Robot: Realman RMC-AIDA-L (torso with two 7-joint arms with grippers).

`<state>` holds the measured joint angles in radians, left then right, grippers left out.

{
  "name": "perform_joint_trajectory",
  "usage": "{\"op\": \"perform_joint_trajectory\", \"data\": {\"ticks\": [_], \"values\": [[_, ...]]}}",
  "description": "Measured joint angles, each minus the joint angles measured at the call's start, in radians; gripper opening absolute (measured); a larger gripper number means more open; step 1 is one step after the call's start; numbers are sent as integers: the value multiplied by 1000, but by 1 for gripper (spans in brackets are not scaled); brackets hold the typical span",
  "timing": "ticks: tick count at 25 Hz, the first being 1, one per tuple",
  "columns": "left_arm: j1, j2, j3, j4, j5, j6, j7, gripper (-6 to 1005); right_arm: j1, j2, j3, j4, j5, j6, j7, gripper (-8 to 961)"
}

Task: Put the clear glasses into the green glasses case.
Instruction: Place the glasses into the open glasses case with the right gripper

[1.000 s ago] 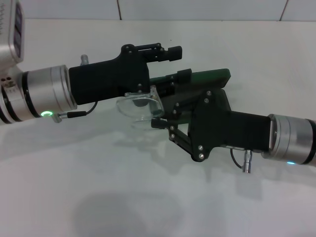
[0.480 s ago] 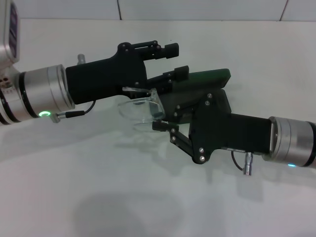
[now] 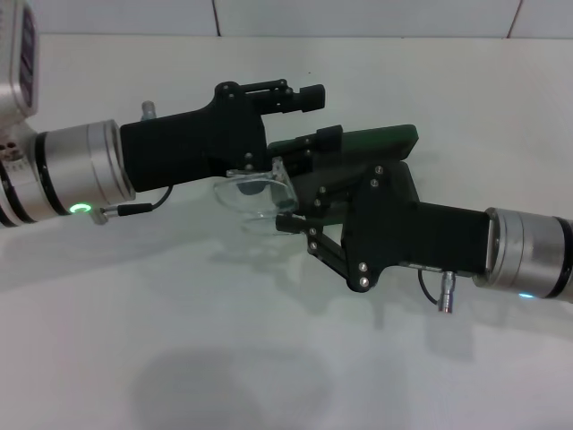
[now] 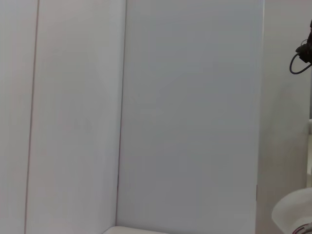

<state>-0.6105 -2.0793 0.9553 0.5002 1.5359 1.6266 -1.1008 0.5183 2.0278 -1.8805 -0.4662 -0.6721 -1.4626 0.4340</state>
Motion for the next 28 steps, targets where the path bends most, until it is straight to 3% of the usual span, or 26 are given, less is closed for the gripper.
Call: {"op": "perform_joint_trajectory", "data": {"ticks": [9, 16, 19, 23, 26, 28], "values": [[14, 1, -57, -1, -11, -12, 17, 515, -1, -2, -7, 0, -6, -7, -4, 74], [73, 3, -254, -2, -64, -13, 23, 515, -12, -9, 23, 10, -8, 12, -13, 75], [112, 7, -300, -2, -100, -13, 26, 515, -24, -13, 45, -11, -9, 66, -7, 75], [162, 11, -337, -3, -124, -13, 27, 515, -78, -22, 52, -195, -61, 284, 44, 76], [202, 7, -365, -6, -130, -13, 30, 515, -143, -23, 52, -403, -218, 490, 145, 77], [220, 7, -370, -6, -133, -13, 30, 515, -197, -18, 42, -572, -424, 632, 280, 77]]}}
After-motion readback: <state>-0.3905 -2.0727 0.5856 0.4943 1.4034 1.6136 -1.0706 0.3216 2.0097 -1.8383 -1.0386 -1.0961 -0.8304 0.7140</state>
